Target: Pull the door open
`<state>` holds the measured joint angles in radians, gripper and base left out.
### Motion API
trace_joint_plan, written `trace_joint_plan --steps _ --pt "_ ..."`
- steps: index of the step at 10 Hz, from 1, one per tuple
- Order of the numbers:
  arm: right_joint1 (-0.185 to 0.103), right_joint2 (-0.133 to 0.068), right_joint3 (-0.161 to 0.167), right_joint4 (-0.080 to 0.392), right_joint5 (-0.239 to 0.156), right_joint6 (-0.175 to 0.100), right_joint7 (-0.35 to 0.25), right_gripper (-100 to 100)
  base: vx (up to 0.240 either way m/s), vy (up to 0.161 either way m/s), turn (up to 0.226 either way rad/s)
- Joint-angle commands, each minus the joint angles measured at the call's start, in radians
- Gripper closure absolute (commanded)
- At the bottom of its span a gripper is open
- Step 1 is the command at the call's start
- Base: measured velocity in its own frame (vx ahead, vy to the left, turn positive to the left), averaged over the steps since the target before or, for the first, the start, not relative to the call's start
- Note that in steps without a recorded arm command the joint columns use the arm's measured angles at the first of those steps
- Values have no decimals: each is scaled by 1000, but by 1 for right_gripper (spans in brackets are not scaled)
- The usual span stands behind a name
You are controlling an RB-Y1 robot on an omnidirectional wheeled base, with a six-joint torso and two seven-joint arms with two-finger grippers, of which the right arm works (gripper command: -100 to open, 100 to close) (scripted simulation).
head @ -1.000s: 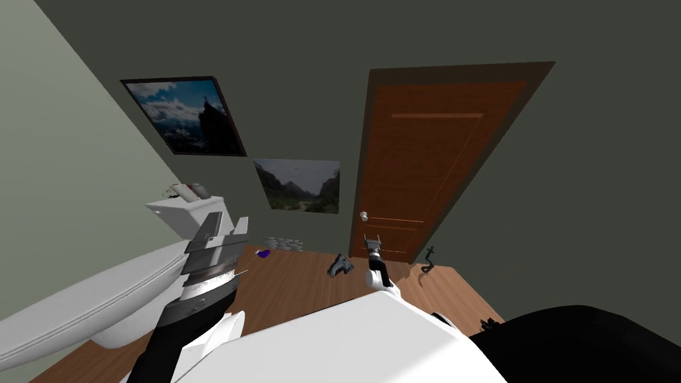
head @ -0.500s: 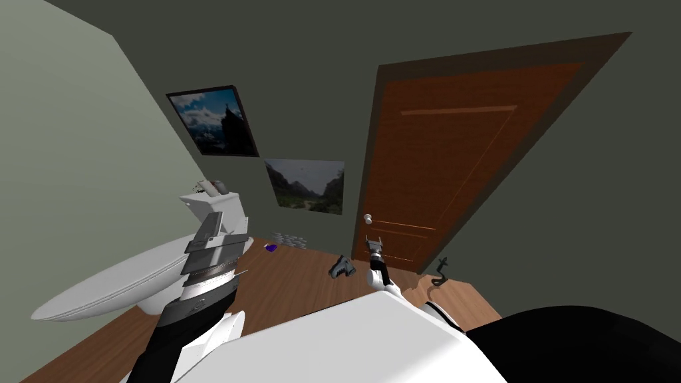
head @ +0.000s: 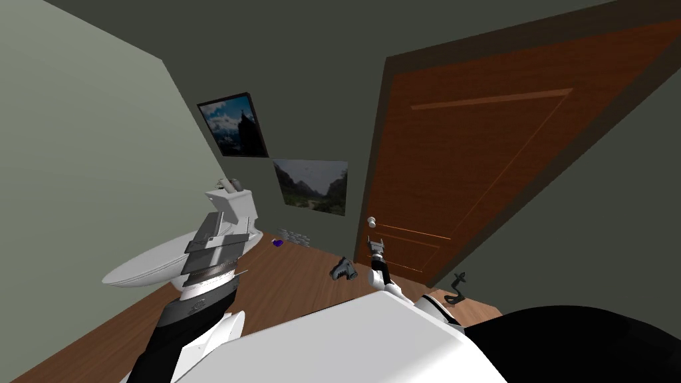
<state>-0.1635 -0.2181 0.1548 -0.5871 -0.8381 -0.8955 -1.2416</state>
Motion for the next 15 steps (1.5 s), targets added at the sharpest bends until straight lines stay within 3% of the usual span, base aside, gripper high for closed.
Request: trace_joint_plan --steps 1,5,9,12,13,15 --pt "-14 -3 3 31 -11 -6 -23 -100 23 -60 111" --pt "-3 -13 -37 35 36 -4 -52 -100 -71 85 29" --pt "10 -31 -104 55 109 -3 -112 -100 -86 165 50" --pt "19 -44 -153 70 163 -3 -156 -100 -28 112 50" --pt "19 -44 -153 70 163 -3 -156 -100 -8 61 12" --pt "26 -55 -193 83 207 -2 -192 -100 5 63 59"
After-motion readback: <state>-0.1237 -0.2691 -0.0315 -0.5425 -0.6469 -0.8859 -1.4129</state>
